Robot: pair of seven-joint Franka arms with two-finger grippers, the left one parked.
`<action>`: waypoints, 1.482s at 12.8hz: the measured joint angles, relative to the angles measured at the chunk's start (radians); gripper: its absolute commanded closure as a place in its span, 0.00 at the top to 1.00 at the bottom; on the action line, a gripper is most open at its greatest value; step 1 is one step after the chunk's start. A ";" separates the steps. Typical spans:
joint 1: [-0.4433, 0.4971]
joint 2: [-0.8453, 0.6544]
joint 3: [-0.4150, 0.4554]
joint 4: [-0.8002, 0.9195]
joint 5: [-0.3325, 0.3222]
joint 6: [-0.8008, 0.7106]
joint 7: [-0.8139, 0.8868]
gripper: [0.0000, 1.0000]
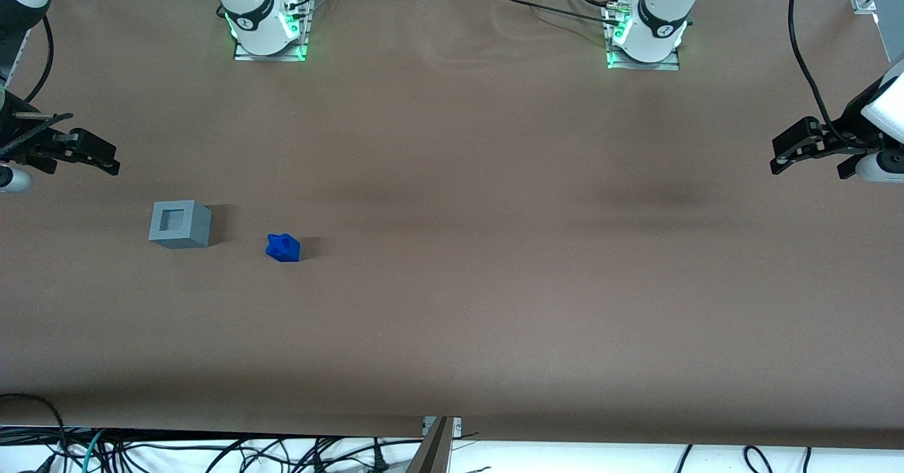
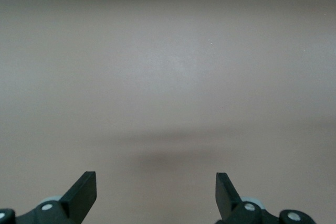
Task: Insert blue part into gray base with right arm
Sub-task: 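Move the open right gripper over the blue block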
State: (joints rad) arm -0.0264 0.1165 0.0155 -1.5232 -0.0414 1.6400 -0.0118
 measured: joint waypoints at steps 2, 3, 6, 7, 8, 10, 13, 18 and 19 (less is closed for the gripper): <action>0.000 0.000 0.001 0.000 0.000 0.000 0.000 0.99; 0.000 0.000 0.001 0.000 0.000 0.000 0.000 0.99; 0.000 0.002 0.001 0.000 0.000 -0.001 0.000 0.99; 0.000 0.010 0.002 -0.001 0.000 -0.003 0.000 0.99; 0.003 0.024 0.005 -0.001 0.000 -0.002 0.000 0.99; 0.022 0.068 0.011 -0.001 0.000 0.002 0.000 0.99; 0.090 0.145 0.015 -0.003 0.001 0.052 0.003 0.99; 0.175 0.302 0.017 -0.007 0.001 0.170 0.084 0.99; 0.178 0.330 0.017 -0.007 0.001 0.194 0.089 0.99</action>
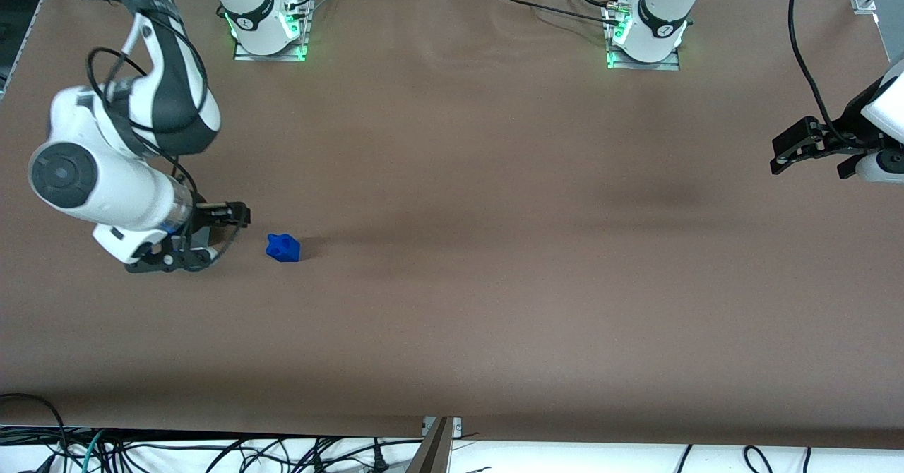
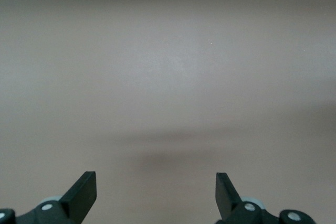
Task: Insert blue part into gray base with right arm
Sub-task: 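Move the open right gripper over the blue block, then lower the right gripper and close it on the blue block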
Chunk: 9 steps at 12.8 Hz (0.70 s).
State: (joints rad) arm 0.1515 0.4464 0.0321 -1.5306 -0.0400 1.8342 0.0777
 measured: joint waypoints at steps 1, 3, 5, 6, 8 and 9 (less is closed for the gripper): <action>0.001 0.025 0.000 0.000 0.005 0.021 0.002 0.99; 0.002 0.064 0.000 -0.003 0.019 0.050 0.003 0.99; 0.004 0.088 0.000 -0.028 0.024 0.108 0.008 0.99; 0.006 0.093 0.000 -0.054 0.024 0.153 0.009 0.99; 0.014 0.098 0.000 -0.107 0.025 0.228 0.012 0.99; 0.019 0.101 0.000 -0.124 0.025 0.251 0.015 0.99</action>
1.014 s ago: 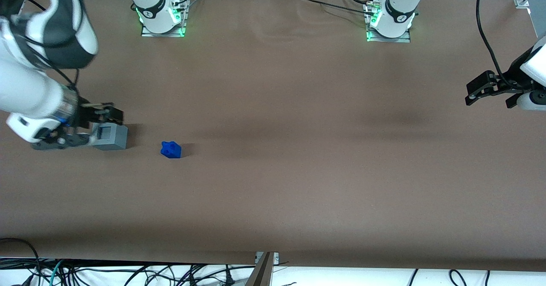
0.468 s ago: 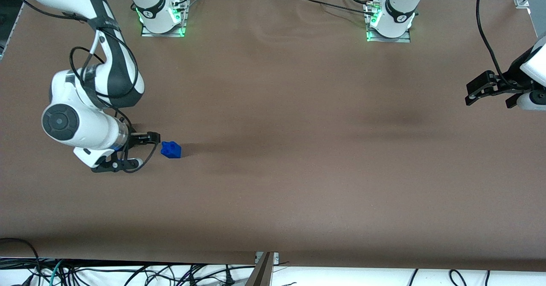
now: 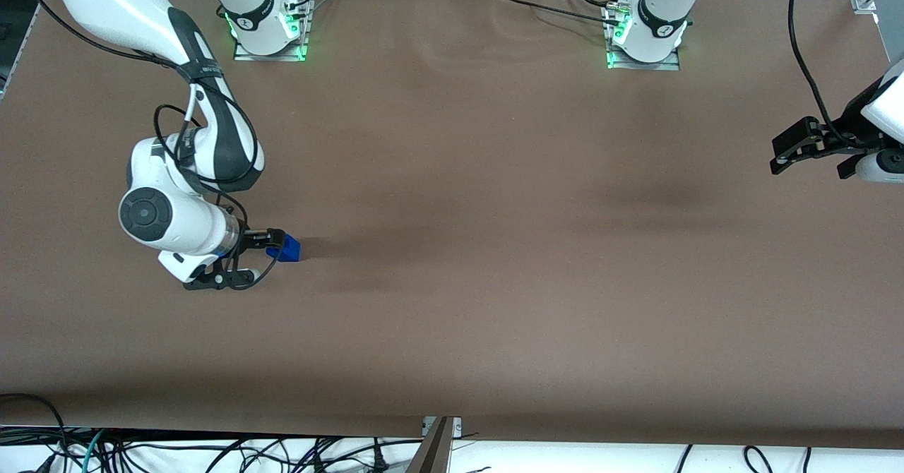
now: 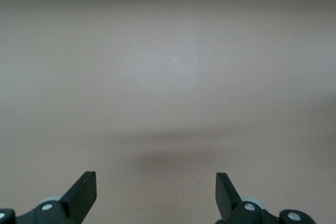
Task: Insert blue part into gray base with right arm
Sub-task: 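Lower the right gripper and close it on the blue block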
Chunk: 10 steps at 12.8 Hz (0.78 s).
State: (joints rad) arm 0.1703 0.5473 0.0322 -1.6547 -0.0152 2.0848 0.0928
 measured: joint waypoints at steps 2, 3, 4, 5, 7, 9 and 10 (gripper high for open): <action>0.006 0.011 0.000 -0.021 0.000 0.035 0.005 0.99; 0.006 0.017 0.000 -0.030 0.000 0.052 0.006 0.99; 0.006 0.022 0.000 -0.042 0.000 0.072 0.006 0.99; 0.006 0.025 0.000 -0.054 0.000 0.091 0.006 0.98; 0.006 0.029 0.000 -0.072 0.000 0.112 0.007 0.89; 0.006 0.033 0.000 -0.075 0.000 0.117 0.007 0.58; 0.006 0.033 0.000 -0.075 0.000 0.117 0.007 0.46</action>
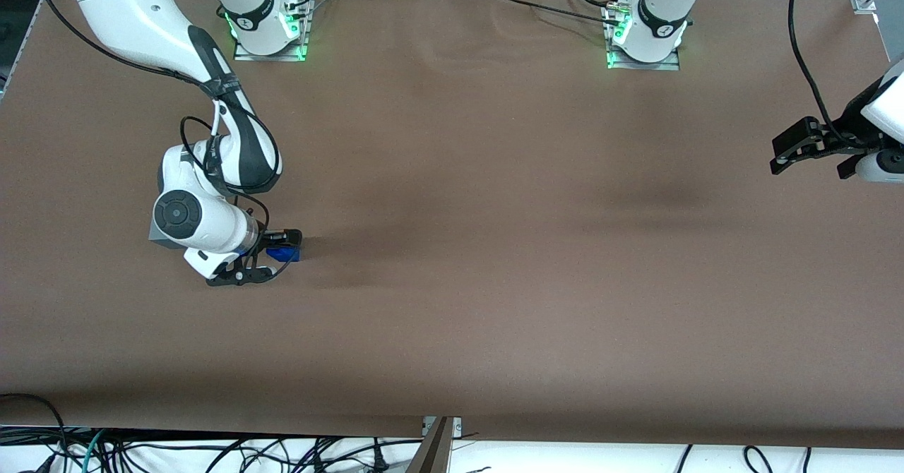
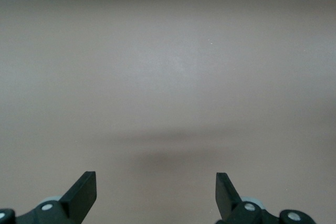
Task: Insert blue part into gray base with right arm
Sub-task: 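Lower the right gripper and close it on the blue block, then carry the blue block with the right gripper over the gray base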
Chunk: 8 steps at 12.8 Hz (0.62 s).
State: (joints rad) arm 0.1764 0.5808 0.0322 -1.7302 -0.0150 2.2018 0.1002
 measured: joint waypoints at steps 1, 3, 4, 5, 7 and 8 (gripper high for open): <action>0.000 0.000 0.000 0.000 0.000 0.000 0.000 0.34; 0.000 0.000 0.000 0.000 0.000 0.000 0.002 0.21; 0.000 -0.001 0.000 0.000 0.000 -0.001 0.007 0.20; 0.000 -0.003 0.000 0.002 0.000 -0.003 0.015 0.20; 0.000 -0.028 -0.002 0.014 0.000 -0.032 0.018 0.20; -0.001 -0.053 -0.006 0.026 0.000 -0.072 0.017 0.20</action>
State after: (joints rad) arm 0.1757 0.5274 0.0263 -1.7038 -0.0146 2.1295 0.1177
